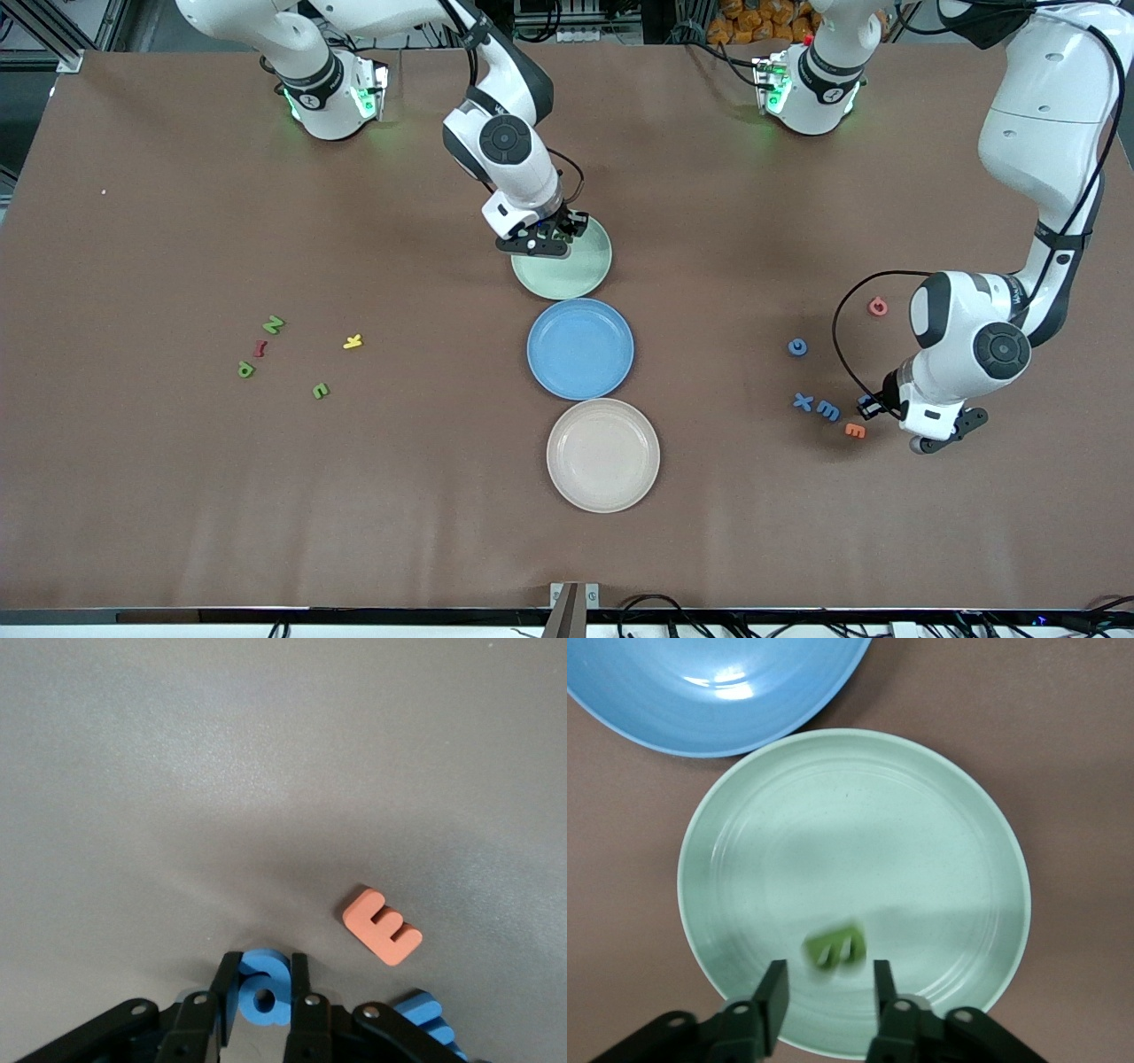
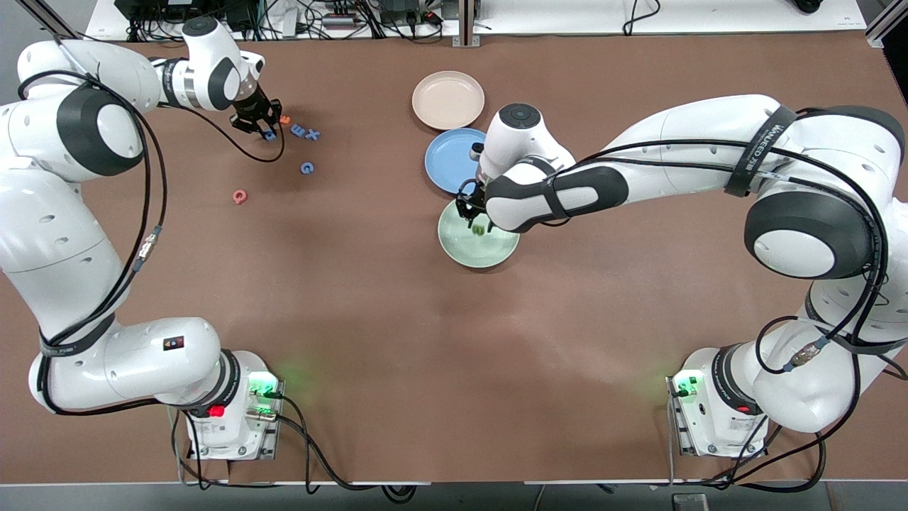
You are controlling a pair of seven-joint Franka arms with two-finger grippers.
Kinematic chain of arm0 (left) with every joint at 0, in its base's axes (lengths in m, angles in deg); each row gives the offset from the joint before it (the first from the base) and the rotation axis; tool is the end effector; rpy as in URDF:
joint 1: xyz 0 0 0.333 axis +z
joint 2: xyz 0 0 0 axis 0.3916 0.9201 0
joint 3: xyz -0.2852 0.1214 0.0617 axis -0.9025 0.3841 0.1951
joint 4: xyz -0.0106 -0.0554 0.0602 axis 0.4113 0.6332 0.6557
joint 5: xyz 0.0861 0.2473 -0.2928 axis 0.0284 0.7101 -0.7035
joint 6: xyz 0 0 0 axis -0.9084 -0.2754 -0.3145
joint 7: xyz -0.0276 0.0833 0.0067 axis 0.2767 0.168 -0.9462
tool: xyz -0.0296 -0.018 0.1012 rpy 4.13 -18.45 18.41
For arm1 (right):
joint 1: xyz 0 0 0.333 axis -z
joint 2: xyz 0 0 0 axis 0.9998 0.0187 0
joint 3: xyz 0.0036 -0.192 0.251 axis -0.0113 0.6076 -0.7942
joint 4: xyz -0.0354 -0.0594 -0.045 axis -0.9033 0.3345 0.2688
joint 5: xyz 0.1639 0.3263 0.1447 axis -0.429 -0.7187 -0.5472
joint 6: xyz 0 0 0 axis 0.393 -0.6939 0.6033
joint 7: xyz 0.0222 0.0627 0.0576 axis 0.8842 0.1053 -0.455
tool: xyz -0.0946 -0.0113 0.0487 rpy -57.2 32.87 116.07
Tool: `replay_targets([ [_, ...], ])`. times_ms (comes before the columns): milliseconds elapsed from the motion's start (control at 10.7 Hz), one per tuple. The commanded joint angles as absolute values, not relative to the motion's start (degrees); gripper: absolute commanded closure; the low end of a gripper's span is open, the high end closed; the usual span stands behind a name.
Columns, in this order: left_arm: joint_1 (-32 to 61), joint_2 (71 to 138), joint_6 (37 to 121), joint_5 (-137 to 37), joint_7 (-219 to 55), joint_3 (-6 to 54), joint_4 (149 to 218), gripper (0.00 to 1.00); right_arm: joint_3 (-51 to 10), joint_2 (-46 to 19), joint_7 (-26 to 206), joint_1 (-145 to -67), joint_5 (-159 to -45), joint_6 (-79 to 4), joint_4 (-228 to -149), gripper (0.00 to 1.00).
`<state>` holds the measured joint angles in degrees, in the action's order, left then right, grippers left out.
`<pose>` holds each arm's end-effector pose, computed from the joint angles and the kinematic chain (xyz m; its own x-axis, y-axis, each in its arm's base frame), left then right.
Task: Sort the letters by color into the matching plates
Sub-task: 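Carry green B to the green plate with the right gripper and release, then place blue a on the blue plate while the right gripper withdraws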
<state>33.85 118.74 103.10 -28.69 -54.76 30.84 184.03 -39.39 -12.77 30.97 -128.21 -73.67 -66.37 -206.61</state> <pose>0.6653 0.0069 0.1801 0.8939 0.4474 0.0286 0.4476 -0.8942 0.0001 0.3730 0.4766 0.2412 0.9788 -0.1609 -0.1271 -0.1791 -0.9726 -0.1484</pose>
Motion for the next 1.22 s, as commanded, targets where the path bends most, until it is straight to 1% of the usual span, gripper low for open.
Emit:
replay_targets([
  [0,33.8,117.3,103.2,-26.9,-52.7,30.6,184.6,1.00,-39.9,-14.0,28.8,-127.5,-72.3,-65.7,-206.6,0.00],
  [188,33.6,115.1,101.1,-27.5,-52.7,30.3,184.2,1.00,-39.8,-15.3,28.9,-127.3,-72.1,-63.7,-206.6,0.00],
  [469,31.3,113.5,101.0,-27.8,-48.6,28.6,184.0,1.00,-39.8,-19.7,29.7,-123.1,-72.1,-56.6,-206.2,0.00],
  [657,30.2,113.0,100.9,-27.8,-43.9,25.2,184.0,1.00,-39.8,-21.8,29.6,-119.5,-72.2,-53.4,-205.2,0.00],
  [751,29.5,112.9,100.9,-27.8,-40.7,23.4,184.0,1.00,-39.8,-23.0,30.3,-116.6,-72.1,-49.3,-204.4,0.00],
  [845,27.3,112.9,100.9,-27.8,-37.3,22.1,183.9,1.00,-39.7,-24.1,33.0,-114.1,-72.2,-45.2,-203.1,0.00],
  [939,24.5,113.2,100.9,-27.7,-33.5,22.1,183.1,1.00,-39.6,-25.3,36.8,-111.5,-72.2,-42.6,-202.3,0.00],
  [1127,18.9,114.0,100.9,-27.7,-26.7,22.1,181.5,1.00,-39.0,-27.1,41.1,-108.5,-72.1,-41.9,-202.2,0.00],
])
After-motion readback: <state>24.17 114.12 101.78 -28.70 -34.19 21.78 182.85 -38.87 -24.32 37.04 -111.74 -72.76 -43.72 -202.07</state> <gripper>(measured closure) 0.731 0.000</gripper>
